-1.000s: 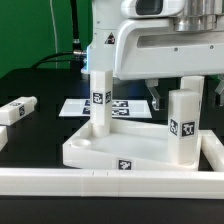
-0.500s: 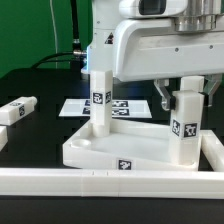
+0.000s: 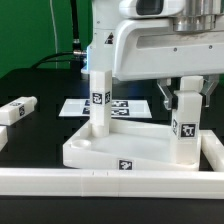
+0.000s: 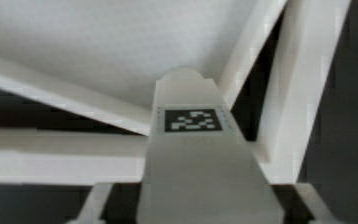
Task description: Assemble desk
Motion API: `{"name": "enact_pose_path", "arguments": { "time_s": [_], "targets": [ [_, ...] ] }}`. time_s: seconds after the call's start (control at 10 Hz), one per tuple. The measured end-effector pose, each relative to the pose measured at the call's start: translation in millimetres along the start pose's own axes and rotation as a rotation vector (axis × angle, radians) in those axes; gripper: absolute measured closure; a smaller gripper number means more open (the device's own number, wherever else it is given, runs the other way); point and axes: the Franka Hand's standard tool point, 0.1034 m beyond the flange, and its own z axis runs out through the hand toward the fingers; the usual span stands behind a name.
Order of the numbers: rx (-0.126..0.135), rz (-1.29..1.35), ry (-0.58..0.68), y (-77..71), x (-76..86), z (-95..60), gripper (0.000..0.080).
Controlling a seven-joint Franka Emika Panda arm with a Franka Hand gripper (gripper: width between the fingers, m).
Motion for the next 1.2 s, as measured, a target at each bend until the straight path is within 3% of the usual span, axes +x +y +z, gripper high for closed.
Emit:
{"name": "enact_pose_path", "arguments": {
  "time_s": [0.6,0.9,1.0,1.1,1.2],
  "targets": [
    [0.004,0.684,-0.001,-0.5,0.3,-0.1,0.0509],
    [0.004,0.826,-0.001,-3.6,-0.2,0.0,0.0509],
    [0.005,0.817,0.0,-3.3,-0.1,0.0,0.0451],
    [0.005,0.815,0.0,-3.4,-0.1,0.0,0.0315],
    [0.0,0.746,0.0,-3.8,-0.6,0.2,0.0315]
  ]
}}
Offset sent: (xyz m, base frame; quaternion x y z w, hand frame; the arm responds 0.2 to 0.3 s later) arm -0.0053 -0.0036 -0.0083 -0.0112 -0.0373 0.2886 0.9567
